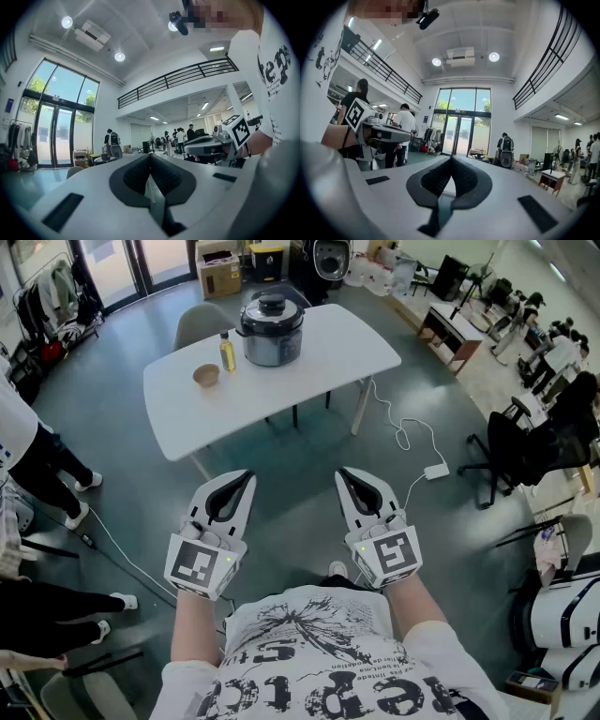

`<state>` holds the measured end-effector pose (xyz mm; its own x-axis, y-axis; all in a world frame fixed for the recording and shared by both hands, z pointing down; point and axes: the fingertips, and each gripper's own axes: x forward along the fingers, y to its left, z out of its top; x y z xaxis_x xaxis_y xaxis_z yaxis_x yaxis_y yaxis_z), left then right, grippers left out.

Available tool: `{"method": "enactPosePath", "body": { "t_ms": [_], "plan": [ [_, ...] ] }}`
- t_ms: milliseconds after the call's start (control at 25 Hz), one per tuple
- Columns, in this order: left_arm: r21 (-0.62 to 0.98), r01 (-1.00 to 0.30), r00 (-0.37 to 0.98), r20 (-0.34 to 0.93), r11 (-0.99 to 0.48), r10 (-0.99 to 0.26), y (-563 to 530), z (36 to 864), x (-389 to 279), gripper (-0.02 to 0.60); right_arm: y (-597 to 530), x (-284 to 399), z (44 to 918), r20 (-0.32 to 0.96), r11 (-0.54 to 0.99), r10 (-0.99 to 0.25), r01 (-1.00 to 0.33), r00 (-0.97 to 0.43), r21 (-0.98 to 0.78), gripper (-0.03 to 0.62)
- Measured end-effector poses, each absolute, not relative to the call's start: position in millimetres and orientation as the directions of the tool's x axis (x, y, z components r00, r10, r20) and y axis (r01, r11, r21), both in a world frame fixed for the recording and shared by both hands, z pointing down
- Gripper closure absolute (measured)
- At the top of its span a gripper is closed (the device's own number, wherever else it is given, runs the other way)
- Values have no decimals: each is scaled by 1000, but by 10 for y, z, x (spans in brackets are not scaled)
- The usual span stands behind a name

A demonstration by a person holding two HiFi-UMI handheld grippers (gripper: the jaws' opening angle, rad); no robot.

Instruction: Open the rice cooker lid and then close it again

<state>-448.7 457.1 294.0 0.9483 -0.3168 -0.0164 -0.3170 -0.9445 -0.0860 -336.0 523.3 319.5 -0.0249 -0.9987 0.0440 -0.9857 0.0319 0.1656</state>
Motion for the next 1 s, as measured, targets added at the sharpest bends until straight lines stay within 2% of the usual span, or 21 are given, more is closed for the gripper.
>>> {"method": "enactPosePath", "body": {
  "t_ms": [480,640,680,720,760,840,1000],
  "plan": [
    [-80,-308,951,-20,-948,-307,4569,2922,-4576,569,5244,-3387,3220,61,12,-998,-989,-3,149,583],
    [-69,-308,951,-23,-949,-307,4508,2961,-4596,569,5186,-3322,3268,60,-27,-998,-996,32,80,580],
    [-68,-308,951,-22,-949,-308,4497,2973,-4598,569,5157,-3304,3277,63,-25,-998,-998,29,64,439],
    [-66,-309,951,-20,-949,-308,4486,2985,-4597,569,5124,-3285,3281,61,-19,-998,-998,23,53,191],
    [-63,-310,951,-19,-949,-309,4472,2998,-4594,569,5094,-3255,3279,55,-22,-998,-999,24,46,59],
    [-59,-315,949,-14,-947,-314,4426,3025,-4576,569,5043,-3175,3285,53,-42,-998,-998,45,53,-2],
    [-55,-328,945,-12,-943,-328,4330,3074,-4483,569,4921,-3028,3374,90,-42,-995,-997,48,67,-3]
  ]
}}
